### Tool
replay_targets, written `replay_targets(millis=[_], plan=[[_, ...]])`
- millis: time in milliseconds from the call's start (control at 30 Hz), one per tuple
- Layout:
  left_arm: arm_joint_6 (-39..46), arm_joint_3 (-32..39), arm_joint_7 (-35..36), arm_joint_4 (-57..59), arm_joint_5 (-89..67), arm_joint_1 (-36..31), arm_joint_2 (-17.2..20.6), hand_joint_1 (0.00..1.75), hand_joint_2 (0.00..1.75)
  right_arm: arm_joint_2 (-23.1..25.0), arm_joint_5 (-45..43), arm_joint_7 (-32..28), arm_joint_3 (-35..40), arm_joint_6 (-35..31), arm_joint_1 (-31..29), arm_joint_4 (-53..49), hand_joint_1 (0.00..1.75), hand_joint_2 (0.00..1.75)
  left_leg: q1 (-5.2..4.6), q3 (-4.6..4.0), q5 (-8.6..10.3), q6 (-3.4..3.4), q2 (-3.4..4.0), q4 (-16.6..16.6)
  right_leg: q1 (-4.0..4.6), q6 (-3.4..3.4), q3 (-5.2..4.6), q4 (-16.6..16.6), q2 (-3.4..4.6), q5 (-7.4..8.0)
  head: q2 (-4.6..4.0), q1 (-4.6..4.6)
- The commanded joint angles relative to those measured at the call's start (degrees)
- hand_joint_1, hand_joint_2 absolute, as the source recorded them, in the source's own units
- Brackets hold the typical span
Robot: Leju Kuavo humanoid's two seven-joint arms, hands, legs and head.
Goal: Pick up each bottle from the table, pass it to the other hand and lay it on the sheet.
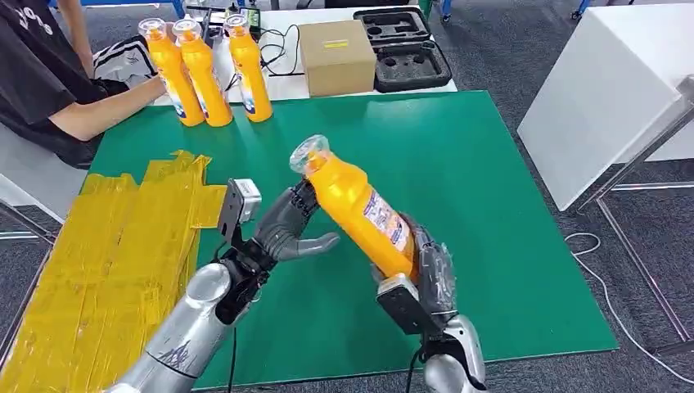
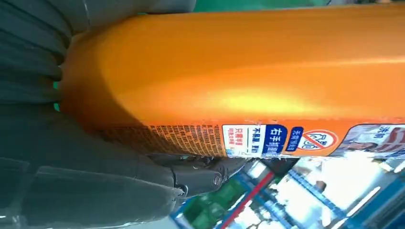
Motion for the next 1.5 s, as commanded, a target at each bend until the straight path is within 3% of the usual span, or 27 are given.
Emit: replay_targets(millis=[33,100,200,633,800,933,967,1000,1500], plan=[[-0.10,-2.91,-1.55,10.32,1.17,-5.77,0.13,0.00,1.75,-1.06,-9.74,-5.94,10.94,13.92,-4.70,6.99,1.75,1.75,0.05,0.35,-0.10,-0.12,0.10,-0.04,0.07,-0.10,0.34,-0.07,-0.01,-0.05,0.00,0.00],[-0.25,-2.92,-2.07,12.10,1.82,-6.82,-0.14,0.00,1.75,-2.47,-13.86,-8.23,13.11,21.42,-5.56,6.88,1.75,1.75,0.03,0.16,-0.03,-0.07,0.02,-0.03,0.04,-0.06,0.16,-0.05,-0.05,-0.02,0.00,-0.02],[-0.27,-2.51,-2.64,11.91,2.11,-6.42,0.31,0.00,1.75,-3.81,-16.74,-8.89,13.80,26.82,-6.50,6.87,1.75,1.75,0.02,0.21,-0.05,-0.08,0.00,-0.03,0.03,-0.06,0.21,-0.05,-0.09,-0.04,0.00,0.00],[-0.36,-2.25,-2.87,11.68,2.24,-6.16,0.75,0.00,1.75,-4.19,-17.95,-8.94,13.39,28.42,-7.20,7.61,1.75,1.75,-0.01,0.11,-0.03,-0.06,-0.03,-0.02,-0.01,-0.05,0.13,-0.03,-0.04,-0.01,0.00,0.00],[-0.39,-2.07,-2.93,12.87,3.26,-7.08,0.82,0.00,1.75,-4.63,-25.69,-9.52,13.90,38.88,-9.59,12.24,1.75,1.75,0.01,0.17,-0.04,-0.08,-0.02,-0.01,0.01,-0.06,0.19,-0.04,-0.05,-0.02,0.00,0.00],[-0.03,-1.30,-3.59,12.16,3.62,-5.95,1.37,0.00,1.75,-4.04,-25.99,-9.67,14.41,39.20,-10.86,17.05,1.75,1.75,0.01,0.17,-0.04,-0.07,0.01,-0.03,0.00,-0.05,0.18,-0.06,-0.01,0.00,0.00,0.00],[0.03,-1.21,-3.70,11.95,3.56,-5.69,1.52,1.06,1.75,-3.94,-26.03,-9.76,14.16,38.94,-10.80,17.13,1.75,1.75,0.04,0.33,-0.10,-0.12,0.03,-0.03,0.04,-0.10,0.34,-0.07,-0.02,-0.04,0.00,0.00],[0.31,-0.97,-3.86,11.62,3.39,-5.43,1.67,1.71,1.75,-3.78,-25.85,-9.72,13.61,38.33,-10.53,16.62,1.75,1.75,0.01,0.23,-0.05,-0.09,0.02,-0.05,0.01,-0.07,0.24,-0.07,0.00,-0.01,0.00,0.00],[0.03,-0.21,-5.21,11.41,3.94,-4.50,2.19,1.75,1.75,-5.32,-27.98,-8.60,9.36,38.95,-8.23,9.73,1.75,1.75,0.00,0.16,-0.04,-0.08,-0.08,-0.01,0.00,-0.06,0.18,-0.03,-0.10,-0.05,0.00,0.00]])
